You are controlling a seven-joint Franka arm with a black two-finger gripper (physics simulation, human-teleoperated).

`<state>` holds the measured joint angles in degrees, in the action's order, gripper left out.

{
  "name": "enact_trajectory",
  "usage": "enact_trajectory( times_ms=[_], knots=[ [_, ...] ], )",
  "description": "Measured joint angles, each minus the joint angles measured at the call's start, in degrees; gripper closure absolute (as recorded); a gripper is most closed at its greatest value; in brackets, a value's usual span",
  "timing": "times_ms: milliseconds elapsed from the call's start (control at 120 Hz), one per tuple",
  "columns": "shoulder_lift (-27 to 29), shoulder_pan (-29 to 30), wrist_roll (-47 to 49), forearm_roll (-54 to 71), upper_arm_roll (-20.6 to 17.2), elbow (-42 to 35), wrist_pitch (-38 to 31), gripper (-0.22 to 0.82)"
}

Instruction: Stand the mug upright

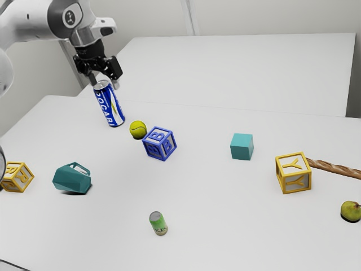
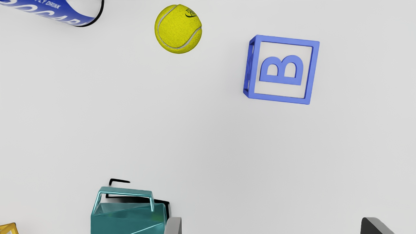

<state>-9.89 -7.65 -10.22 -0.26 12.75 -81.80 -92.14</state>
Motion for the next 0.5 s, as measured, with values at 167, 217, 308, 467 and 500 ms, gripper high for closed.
enact_trajectory(
  times_ms=[167,217,308,467,500],
  knots=[
    [-0.6,-0.4,-1.5,-4.6,4.4,-2.8,-0.8,0.0],
    [-1.1,-0.1,-2.3,-9.5,8.1,-5.6,-0.9,0.0],
    [-2.3,2.1,-4.1,-18.4,12.5,-10.6,-0.5,0.0],
    [-2.6,6.0,-8.9,-26.3,13.4,-18.0,-0.9,0.0],
    [-3.1,7.6,-10.0,-27.1,13.0,-18.7,-1.1,0.0]
  ],
)
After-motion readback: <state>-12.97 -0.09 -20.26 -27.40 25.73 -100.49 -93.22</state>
